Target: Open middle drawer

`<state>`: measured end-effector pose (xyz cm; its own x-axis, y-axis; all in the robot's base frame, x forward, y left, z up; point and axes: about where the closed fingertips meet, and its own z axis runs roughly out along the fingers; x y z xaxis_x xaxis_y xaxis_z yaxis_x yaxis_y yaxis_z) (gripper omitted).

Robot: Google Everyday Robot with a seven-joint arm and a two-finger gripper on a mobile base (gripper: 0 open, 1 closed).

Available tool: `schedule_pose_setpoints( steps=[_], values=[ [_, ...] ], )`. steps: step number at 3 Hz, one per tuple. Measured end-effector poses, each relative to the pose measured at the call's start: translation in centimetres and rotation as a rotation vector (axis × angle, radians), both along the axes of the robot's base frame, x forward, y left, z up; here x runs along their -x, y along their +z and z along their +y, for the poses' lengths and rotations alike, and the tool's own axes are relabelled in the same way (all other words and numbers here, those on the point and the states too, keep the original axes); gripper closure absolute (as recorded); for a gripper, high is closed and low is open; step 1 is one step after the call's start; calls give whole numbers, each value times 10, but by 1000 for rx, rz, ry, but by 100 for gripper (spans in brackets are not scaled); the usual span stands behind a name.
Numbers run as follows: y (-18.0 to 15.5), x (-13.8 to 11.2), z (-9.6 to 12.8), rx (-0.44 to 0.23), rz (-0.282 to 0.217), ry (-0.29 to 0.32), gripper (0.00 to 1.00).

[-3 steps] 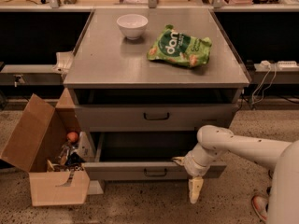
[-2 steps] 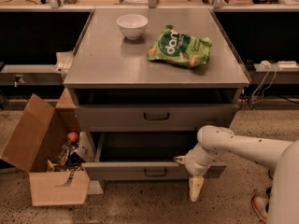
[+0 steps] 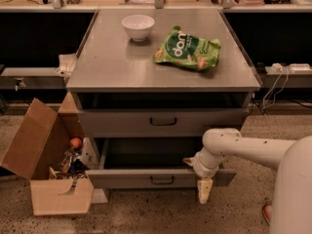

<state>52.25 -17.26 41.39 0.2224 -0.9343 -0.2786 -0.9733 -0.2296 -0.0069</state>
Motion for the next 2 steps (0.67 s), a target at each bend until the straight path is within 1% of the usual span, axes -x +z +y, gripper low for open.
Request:
schedule_pose_setpoints(
  steps=[1,2],
  values=[
    [-11,2,-9,50,26,-22,0],
    [-25,10,-18,65,69,-42,0]
  ],
)
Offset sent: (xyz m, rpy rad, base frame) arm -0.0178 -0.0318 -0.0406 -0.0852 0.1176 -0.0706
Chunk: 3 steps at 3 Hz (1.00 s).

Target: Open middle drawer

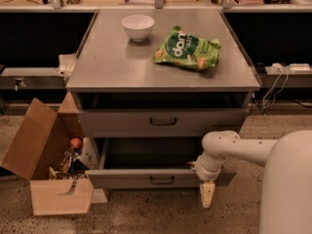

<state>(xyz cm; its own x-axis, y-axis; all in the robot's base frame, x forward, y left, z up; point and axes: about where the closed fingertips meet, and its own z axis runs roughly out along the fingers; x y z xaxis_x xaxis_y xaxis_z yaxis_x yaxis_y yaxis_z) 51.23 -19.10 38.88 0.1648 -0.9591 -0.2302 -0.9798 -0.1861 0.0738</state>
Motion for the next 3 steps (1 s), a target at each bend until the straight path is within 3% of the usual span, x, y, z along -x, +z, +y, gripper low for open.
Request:
schedule_pose_setpoints(
  steps=[1,3],
  values=[
    [0,1,-1,4,9,-2,16],
    [13,34,-1,49,52,22,62]
  ],
)
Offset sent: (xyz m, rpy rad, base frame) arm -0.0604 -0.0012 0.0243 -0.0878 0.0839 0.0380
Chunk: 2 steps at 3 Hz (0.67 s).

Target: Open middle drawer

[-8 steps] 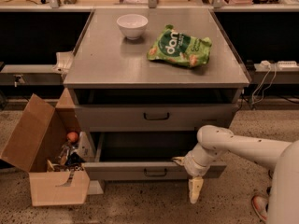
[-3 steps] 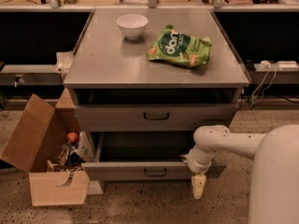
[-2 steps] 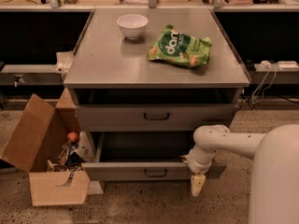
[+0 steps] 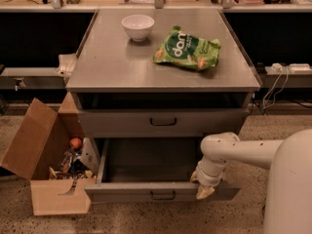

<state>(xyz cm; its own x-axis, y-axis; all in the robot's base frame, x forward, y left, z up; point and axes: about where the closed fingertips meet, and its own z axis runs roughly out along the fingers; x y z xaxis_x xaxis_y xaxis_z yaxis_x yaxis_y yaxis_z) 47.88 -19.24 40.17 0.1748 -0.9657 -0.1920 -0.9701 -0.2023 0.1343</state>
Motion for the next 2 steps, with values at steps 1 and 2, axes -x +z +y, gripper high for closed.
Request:
schedule_pose_setpoints(
  steps=[1,2],
  values=[
    [2,15,-1,3,22,12,84],
    [1,30,-1,-7,39,16,100]
  ],
)
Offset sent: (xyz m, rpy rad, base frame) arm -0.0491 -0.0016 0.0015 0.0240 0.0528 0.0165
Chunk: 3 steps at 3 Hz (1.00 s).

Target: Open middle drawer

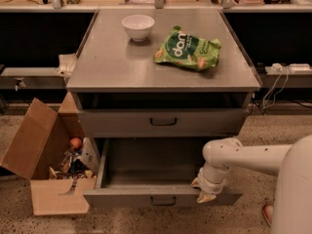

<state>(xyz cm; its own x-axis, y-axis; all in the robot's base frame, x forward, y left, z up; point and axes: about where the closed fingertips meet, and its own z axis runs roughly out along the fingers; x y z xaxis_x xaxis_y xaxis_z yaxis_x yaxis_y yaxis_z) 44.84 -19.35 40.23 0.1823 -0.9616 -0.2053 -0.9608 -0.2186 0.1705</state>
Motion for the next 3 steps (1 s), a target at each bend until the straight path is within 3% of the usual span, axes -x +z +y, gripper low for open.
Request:
schedule_pose_setpoints(
  steps=[1,3],
  values=[
    [-5,20,-1,-25,27,-20,100],
    [-2,27,0,-38,38,-28,100]
  ],
)
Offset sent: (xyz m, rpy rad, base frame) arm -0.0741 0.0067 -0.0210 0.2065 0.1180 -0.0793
